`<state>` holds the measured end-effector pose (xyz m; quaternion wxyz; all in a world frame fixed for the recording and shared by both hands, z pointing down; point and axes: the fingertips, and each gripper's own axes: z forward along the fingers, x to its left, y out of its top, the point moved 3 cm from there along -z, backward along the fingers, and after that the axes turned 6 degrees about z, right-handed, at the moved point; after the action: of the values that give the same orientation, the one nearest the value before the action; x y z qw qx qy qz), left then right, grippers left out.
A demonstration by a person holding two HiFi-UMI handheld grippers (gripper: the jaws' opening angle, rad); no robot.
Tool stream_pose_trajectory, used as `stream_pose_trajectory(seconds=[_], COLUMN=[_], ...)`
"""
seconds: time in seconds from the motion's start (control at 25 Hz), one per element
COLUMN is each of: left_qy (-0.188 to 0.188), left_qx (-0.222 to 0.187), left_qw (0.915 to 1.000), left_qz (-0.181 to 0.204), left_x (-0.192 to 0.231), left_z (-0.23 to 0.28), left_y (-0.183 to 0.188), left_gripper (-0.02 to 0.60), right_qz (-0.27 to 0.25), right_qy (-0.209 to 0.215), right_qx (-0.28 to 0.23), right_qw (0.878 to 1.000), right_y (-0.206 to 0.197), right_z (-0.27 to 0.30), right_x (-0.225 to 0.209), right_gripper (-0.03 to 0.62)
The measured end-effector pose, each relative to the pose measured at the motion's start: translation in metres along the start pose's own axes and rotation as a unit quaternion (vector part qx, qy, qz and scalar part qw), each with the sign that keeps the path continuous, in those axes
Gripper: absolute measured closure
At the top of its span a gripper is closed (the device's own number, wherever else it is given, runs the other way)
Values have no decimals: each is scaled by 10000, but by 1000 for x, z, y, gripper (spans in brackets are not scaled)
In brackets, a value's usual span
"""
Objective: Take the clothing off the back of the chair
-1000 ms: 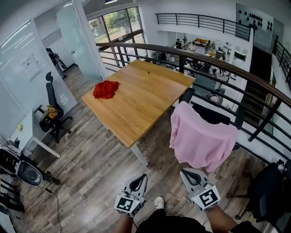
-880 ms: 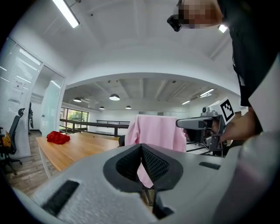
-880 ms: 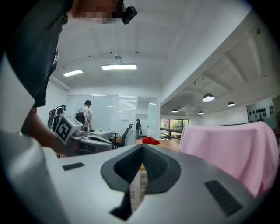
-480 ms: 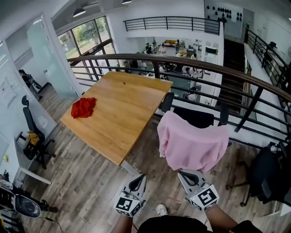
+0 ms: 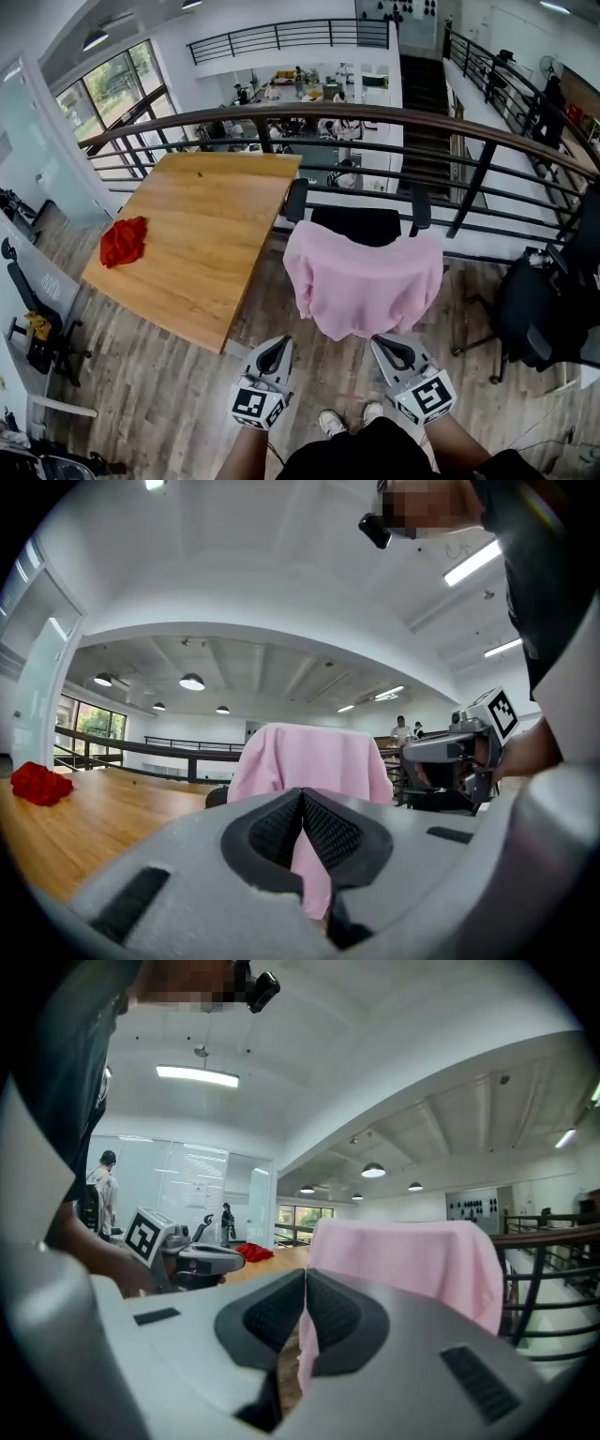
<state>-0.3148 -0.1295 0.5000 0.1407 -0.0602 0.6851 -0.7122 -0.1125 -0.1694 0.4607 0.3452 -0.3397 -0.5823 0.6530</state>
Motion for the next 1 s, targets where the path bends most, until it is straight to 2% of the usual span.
stream_pose_trajectory(seconds=[0.28, 0.44, 0.52, 0.76, 1.0], left_qy=[-132, -101, -87, -46, -121], left_qx=[-102, 103, 211, 160, 91], left_qw=[9999, 9998, 9996, 9996, 9997], left_qz=[11, 118, 161, 206, 174], left_x=[27, 36, 44, 62, 78], left_z=[39, 64, 77, 106, 126], left_y=[15, 15, 12, 27, 31], left_gripper=[566, 565, 512, 473, 338], right_qz=[285, 381, 425, 601, 367], right_qy=[-755, -1071, -1218, -1487, -1512], right_qx=[-134, -193, -236, -231, -199], right_qw=[9966, 9933, 9914, 9868, 9876], right_y=[7, 13, 17, 23, 26], right_z=[-21, -35, -37, -41, -29], right_x=[-54, -91, -108, -148, -169], right_gripper=[579, 553, 534, 460, 399])
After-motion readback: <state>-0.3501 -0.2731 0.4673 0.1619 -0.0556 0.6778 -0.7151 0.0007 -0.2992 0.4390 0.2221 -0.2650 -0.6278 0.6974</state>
